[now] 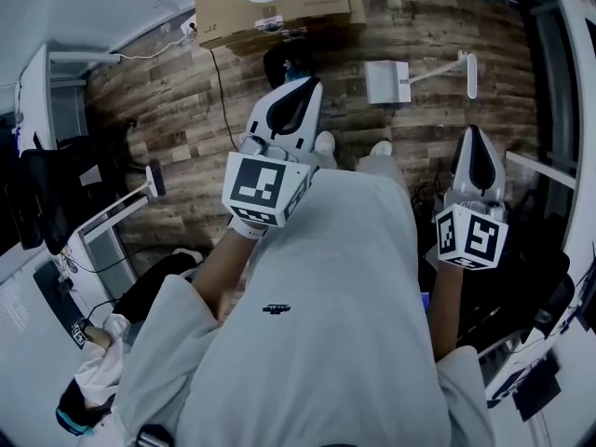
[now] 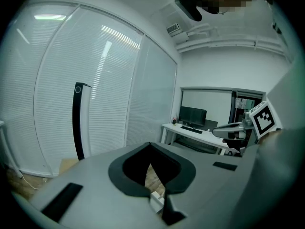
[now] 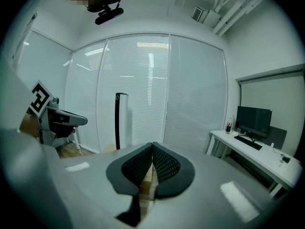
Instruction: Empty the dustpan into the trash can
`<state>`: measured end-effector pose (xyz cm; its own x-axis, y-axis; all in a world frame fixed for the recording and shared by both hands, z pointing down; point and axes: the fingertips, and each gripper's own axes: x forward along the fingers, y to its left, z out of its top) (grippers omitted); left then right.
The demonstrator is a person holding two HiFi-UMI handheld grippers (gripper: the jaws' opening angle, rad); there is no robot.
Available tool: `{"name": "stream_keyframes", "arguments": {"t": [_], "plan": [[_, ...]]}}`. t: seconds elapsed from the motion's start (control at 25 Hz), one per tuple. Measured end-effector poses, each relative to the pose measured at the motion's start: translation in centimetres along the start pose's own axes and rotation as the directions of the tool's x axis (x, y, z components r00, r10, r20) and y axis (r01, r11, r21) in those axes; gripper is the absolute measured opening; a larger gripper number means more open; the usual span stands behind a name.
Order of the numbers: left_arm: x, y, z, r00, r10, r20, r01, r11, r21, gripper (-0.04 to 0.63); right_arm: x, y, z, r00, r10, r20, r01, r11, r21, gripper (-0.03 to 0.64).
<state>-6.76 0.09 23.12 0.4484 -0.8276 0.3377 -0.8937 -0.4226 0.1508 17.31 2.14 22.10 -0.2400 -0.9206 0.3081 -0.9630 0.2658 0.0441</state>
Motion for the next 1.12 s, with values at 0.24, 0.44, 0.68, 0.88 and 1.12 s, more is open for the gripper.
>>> {"name": "stream_keyframes", "arguments": {"t": [0.24, 0.44, 0.68, 0.88, 1.12], "plan": [[-0.9, 0.0, 0.3, 1.000, 0.003, 0.010, -0.003, 1.000, 0.004, 0.006, -1.4, -0.4, 0.5, 1.000, -0.025, 0.016, 0.025, 1.000, 0.004, 0.012], [-1.7, 0.0, 0.0, 1.000, 0.010, 0.006, -0.010, 1.000, -0.010, 0.006, -1.9, -0.1, 0.0, 1.000, -0.012, 0.010, 0.012, 1.000, 0.025, 0.012], [-2.0, -0.1, -0.2, 1.000, 0.009, 0.004, -0.009, 1.000, -0.003, 0.006, -1.7, 0.7, 0.1, 1.000, 0.016, 0.009, -0.016, 1.000, 0.005, 0.012], [-2.5, 0.2, -0.2, 1.000, 0.013, 0.007, -0.013, 1.000, -0.014, 0.006, -1.7, 1.4, 0.2, 0.999, 0.039, 0.000, -0.039, 0.999, 0.006, 0.012], [-2.6, 0.5, -0.2, 1.000, 0.021, 0.015, -0.020, 1.000, -0.022, 0.006, -1.5, 2.1, 0.3, 0.998, 0.060, -0.016, -0.060, 0.997, -0.037, 0.012]]}}
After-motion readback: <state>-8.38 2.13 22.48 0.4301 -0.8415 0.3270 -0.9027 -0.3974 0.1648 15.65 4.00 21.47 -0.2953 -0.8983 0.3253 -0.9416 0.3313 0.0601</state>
